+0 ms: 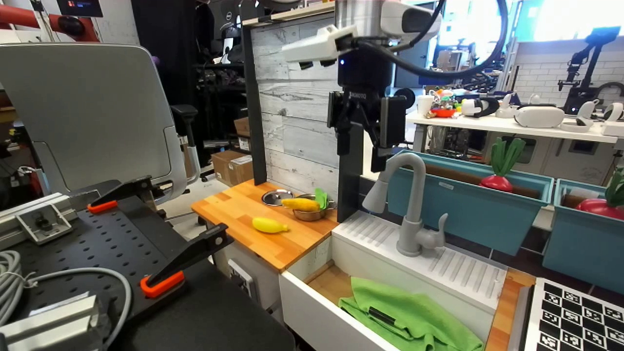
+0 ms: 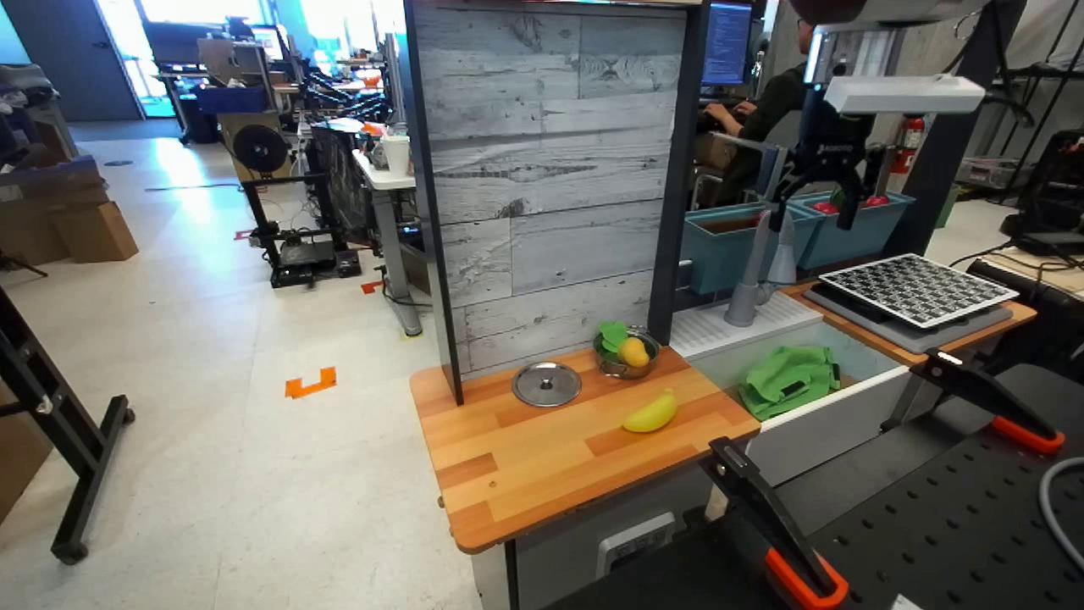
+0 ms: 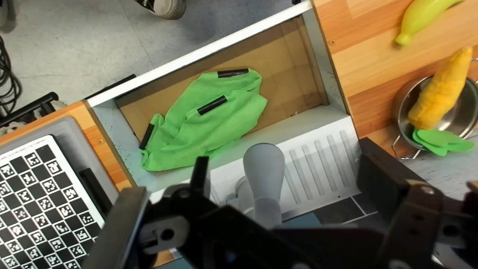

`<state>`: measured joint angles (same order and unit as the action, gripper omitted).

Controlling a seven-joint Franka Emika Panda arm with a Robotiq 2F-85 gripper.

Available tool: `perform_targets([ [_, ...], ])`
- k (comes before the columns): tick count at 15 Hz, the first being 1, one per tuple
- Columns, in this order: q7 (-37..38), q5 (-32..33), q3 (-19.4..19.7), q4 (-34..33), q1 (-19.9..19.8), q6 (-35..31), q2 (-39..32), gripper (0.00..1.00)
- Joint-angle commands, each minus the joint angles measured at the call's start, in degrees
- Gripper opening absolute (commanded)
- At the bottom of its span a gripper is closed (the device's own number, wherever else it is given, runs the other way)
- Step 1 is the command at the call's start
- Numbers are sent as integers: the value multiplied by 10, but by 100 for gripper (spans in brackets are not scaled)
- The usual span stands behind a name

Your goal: Turn the faucet to the left

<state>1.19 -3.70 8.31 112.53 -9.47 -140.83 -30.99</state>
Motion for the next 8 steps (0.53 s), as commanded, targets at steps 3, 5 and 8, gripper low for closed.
perform_targets([
  [3, 24, -25, -11, -91, -18, -5, -96, 100],
  [5, 29, -27, -11, -111, -21, -4, -117, 75],
  [8, 32, -29, -12, -133, -26, -5, -138, 56],
])
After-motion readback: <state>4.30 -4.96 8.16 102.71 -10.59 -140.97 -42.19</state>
